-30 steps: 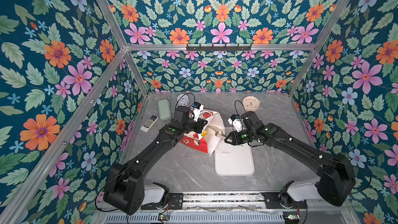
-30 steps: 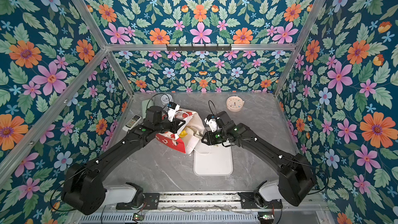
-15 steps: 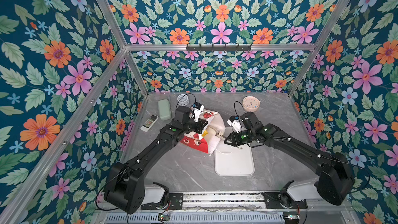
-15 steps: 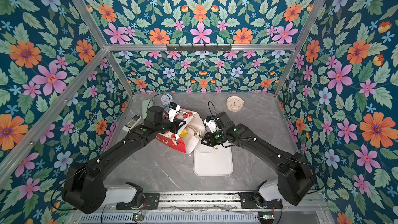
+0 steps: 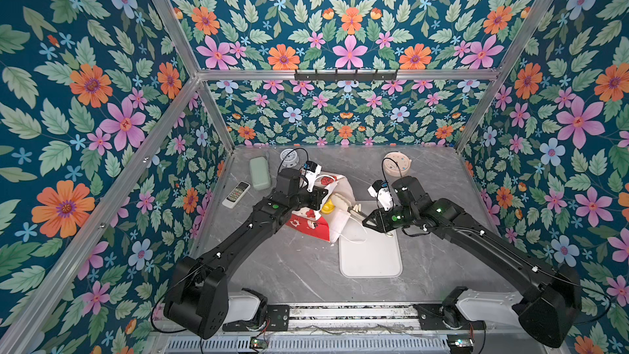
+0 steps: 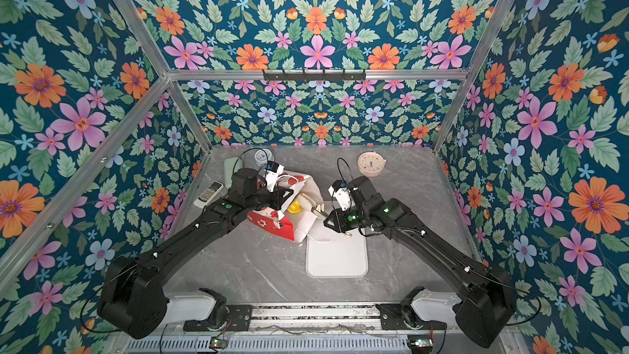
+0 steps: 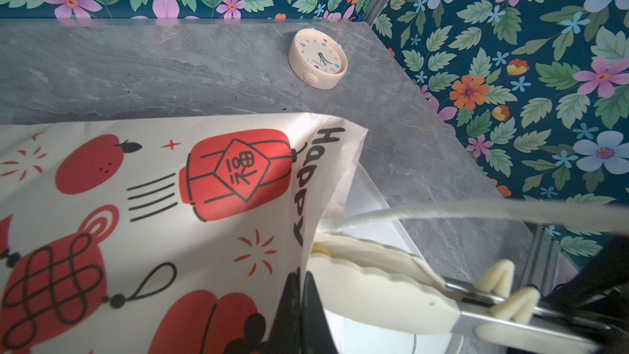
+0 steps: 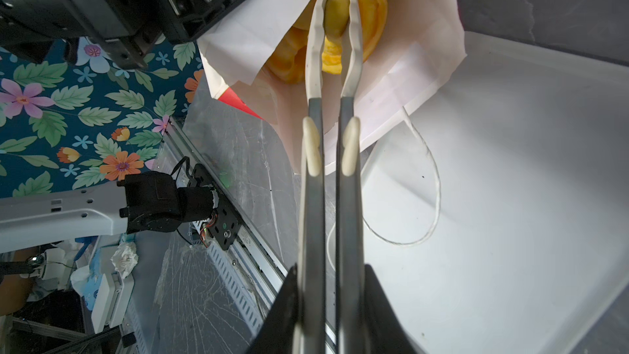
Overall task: Take the fake bread out of the paper bag
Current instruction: 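Close the tongs on the yellow croissant with the right gripper, then pull the croissant out of the bag toward the white tray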
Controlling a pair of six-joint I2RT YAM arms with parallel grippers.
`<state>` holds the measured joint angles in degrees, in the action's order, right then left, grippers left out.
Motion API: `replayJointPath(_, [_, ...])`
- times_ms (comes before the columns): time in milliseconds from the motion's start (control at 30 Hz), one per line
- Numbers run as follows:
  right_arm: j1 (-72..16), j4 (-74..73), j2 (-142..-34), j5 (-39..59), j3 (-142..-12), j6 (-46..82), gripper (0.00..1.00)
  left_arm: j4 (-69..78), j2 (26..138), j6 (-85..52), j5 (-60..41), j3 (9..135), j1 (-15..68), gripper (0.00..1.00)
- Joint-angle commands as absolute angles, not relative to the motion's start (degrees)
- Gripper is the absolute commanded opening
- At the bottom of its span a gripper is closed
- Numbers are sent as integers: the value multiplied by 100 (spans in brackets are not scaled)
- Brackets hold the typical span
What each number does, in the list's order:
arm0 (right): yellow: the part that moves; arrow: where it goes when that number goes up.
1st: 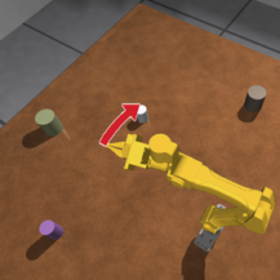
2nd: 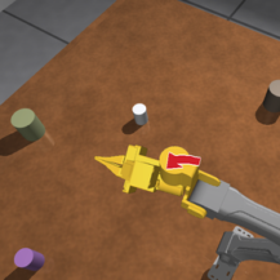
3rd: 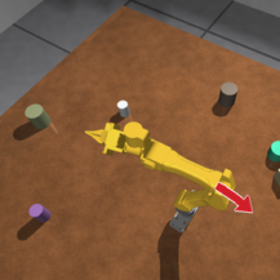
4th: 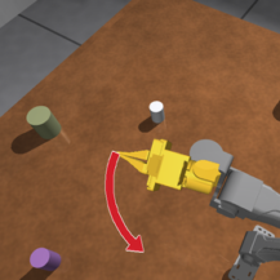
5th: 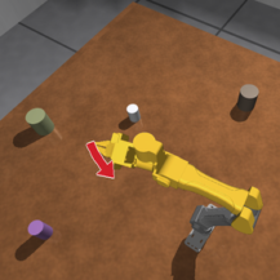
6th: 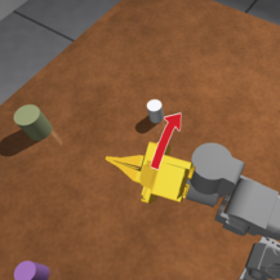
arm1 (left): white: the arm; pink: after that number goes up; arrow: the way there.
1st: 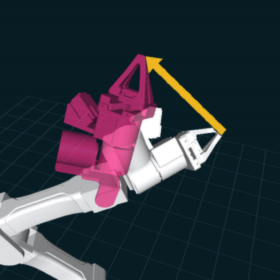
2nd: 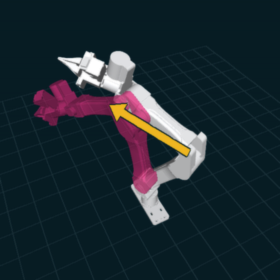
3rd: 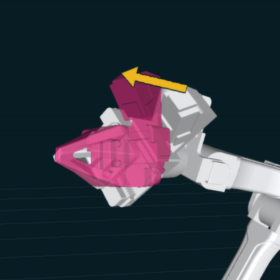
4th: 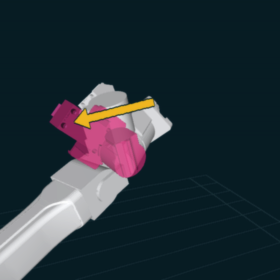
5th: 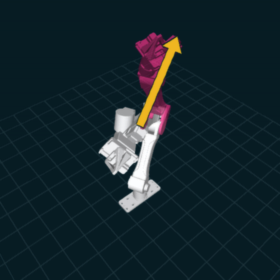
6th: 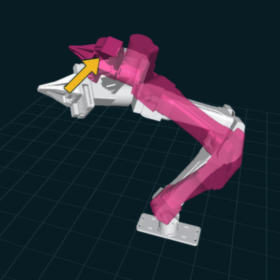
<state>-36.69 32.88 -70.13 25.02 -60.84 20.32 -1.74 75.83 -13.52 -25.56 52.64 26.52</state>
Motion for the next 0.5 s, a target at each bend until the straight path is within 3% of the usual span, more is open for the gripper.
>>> replayJointPath(0, [-3670, 3301, -6743, 2452, -6034, 1912, 0, 138, 7569, -1502, -2390, 5326, 2644, 0])
replayJointPath(467, [-3673, 4792, -5289, 1574, -6267, 1927, 0, 445, 7737, -1736, -2446, 5366, 2643, 0])
